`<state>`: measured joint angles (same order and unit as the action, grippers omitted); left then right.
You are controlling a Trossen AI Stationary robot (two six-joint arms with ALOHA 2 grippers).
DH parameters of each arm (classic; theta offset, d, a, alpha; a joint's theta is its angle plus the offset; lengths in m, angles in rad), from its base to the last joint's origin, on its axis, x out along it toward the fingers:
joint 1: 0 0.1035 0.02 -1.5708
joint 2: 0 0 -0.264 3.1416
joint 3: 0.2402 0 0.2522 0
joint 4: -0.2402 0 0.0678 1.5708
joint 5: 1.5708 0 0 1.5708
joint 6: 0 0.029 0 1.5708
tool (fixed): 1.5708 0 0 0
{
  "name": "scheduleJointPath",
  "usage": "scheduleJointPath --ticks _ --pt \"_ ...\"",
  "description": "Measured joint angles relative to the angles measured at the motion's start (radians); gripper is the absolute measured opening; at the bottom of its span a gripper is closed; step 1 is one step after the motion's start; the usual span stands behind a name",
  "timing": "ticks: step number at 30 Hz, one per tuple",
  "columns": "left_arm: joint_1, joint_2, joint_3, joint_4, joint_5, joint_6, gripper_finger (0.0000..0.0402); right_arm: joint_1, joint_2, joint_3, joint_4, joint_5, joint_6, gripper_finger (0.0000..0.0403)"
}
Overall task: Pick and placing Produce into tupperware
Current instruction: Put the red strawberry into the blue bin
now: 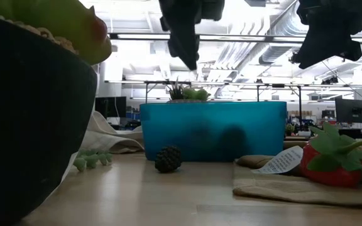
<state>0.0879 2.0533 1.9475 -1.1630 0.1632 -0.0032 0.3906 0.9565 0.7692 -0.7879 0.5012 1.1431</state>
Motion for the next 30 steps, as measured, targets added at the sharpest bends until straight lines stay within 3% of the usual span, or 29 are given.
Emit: scheduleJointPath --ticks 18,30 --pt "-0.020 -0.027 0.068 -0.119 -0.004 -0.005 0.0089 0.000 0.000 0.000 0.004 -0.063 0.000 0.0081" --pt "-0.037 -0.136 0.068 -0.150 -0.055 -0.020 0.0055 0.000 0.000 0.000 0.008 -0.065 0.001 0.0081"
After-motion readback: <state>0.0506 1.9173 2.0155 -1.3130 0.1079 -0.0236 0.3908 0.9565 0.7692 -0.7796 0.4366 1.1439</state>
